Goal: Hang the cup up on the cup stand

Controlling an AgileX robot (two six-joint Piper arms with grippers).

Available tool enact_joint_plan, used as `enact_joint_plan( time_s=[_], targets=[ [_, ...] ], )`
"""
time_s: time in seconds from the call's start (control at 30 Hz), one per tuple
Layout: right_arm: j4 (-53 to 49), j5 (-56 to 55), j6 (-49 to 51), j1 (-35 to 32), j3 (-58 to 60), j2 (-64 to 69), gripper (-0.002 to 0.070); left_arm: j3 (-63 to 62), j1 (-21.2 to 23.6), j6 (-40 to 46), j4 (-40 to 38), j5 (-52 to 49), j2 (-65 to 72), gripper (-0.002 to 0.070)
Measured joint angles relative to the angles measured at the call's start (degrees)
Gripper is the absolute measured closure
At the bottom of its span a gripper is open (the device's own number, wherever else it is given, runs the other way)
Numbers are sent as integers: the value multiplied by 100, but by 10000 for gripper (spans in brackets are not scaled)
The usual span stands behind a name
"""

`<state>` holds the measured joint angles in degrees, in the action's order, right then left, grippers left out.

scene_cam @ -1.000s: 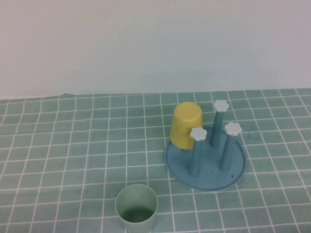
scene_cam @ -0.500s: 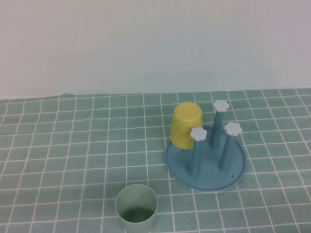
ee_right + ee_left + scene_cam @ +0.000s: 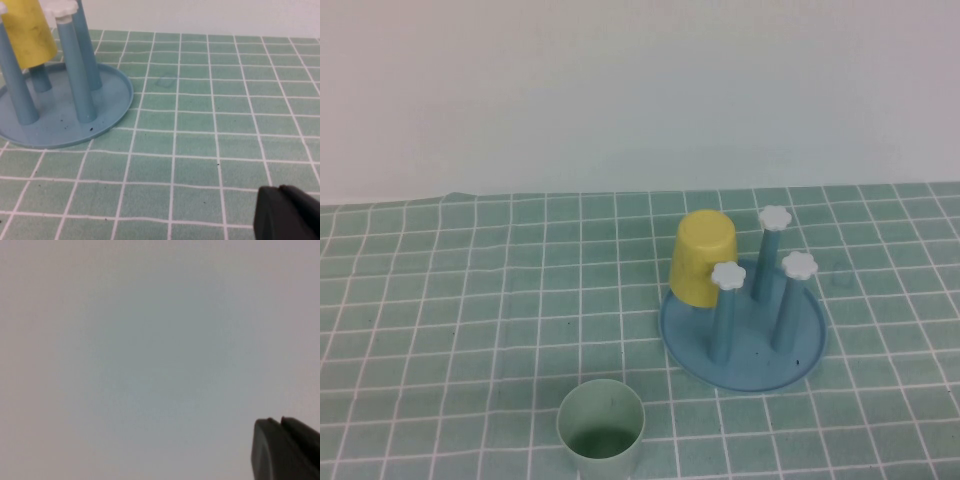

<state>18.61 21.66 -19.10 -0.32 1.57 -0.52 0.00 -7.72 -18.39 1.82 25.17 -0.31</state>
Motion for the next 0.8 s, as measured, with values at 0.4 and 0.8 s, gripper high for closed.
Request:
enact_joint_plan(
  time_s=[0.4, 0.8],
  targets=[
    [0, 0, 0, 0, 0, 0, 678, 0, 0, -1436, -73, 235, 0, 675],
    [0, 0, -45, 0, 0, 0, 678, -1848, 0, -2049, 1395, -2415, 251, 675]
  ],
)
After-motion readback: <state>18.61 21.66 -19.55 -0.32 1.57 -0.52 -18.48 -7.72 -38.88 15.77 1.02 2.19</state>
